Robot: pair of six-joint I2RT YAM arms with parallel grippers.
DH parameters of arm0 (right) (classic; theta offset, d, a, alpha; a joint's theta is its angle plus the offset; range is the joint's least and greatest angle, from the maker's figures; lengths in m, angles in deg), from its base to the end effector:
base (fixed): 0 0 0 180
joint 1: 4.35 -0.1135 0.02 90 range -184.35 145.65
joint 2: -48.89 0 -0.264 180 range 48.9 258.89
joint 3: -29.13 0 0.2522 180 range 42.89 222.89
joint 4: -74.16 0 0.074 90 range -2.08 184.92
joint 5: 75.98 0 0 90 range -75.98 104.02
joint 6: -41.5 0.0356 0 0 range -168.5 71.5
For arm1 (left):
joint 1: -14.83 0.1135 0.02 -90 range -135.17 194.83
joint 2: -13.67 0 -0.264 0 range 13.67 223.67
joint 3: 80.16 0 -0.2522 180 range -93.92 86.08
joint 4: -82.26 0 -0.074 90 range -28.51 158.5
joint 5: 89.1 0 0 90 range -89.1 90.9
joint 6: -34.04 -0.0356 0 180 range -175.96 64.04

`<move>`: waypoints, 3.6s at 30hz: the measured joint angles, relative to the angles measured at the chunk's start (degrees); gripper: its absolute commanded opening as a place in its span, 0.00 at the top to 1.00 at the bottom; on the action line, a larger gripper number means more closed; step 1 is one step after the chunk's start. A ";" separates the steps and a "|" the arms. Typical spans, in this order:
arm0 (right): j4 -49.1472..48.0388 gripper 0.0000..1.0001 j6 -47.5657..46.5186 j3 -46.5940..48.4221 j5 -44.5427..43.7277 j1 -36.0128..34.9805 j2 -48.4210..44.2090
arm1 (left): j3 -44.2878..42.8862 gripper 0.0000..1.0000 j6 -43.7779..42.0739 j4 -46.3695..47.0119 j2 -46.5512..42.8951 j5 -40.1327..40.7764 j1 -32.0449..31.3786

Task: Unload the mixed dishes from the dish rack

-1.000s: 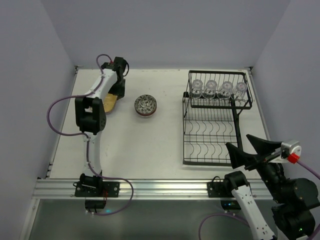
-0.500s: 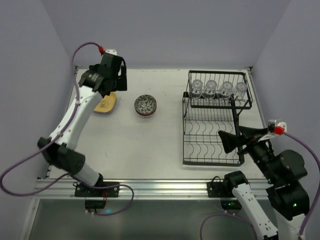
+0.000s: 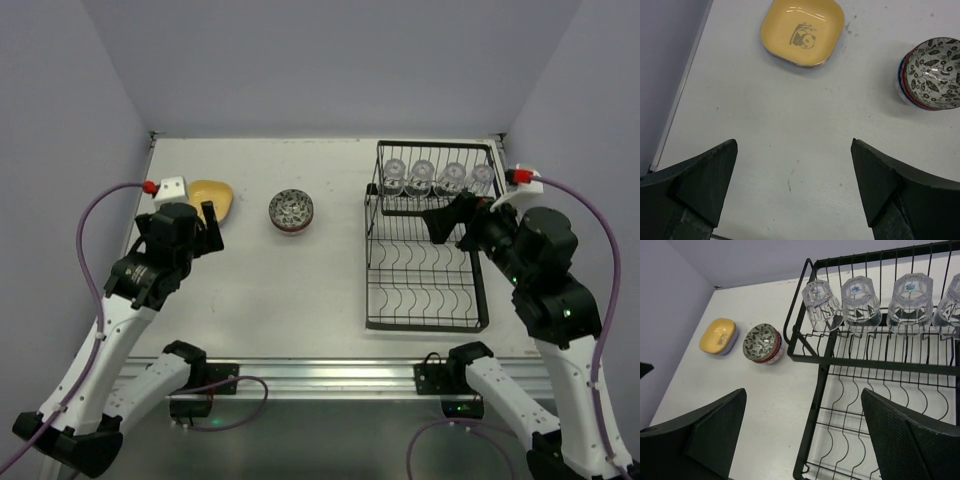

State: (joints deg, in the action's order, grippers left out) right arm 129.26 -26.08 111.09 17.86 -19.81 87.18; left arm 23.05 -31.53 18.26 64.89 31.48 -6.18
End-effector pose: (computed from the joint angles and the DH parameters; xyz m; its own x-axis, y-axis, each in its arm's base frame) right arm 0.0982 0.0296 0.4295 -0.3021 0.3113 -0.9010 -0.2315 0.8929 0.3861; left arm 0.1597 -0.0419 0.3631 -0.5021 -0.1886 -0.8440 -0.2977 0.9540 -0.0361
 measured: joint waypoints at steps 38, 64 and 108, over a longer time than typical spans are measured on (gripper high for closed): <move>13.35 0.21 -55.17 39.47 20.17 2.80 57.02 | 17.03 0.00 -1.46 15.45 -12.44 -13.64 0.00; 13.60 0.28 -59.12 37.27 22.73 2.80 59.98 | 17.31 0.00 -1.51 16.48 -12.94 -15.50 0.00; -52.00 1.00 4.76 -10.47 33.38 1.81 8.74 | 18.88 0.00 19.04 62.71 -11.43 -64.85 -0.87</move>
State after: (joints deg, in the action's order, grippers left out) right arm 77.26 -21.32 100.62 51.24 -18.00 95.92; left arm 41.94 -12.49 80.96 53.46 -33.36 -7.06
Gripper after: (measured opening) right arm 0.539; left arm 0.997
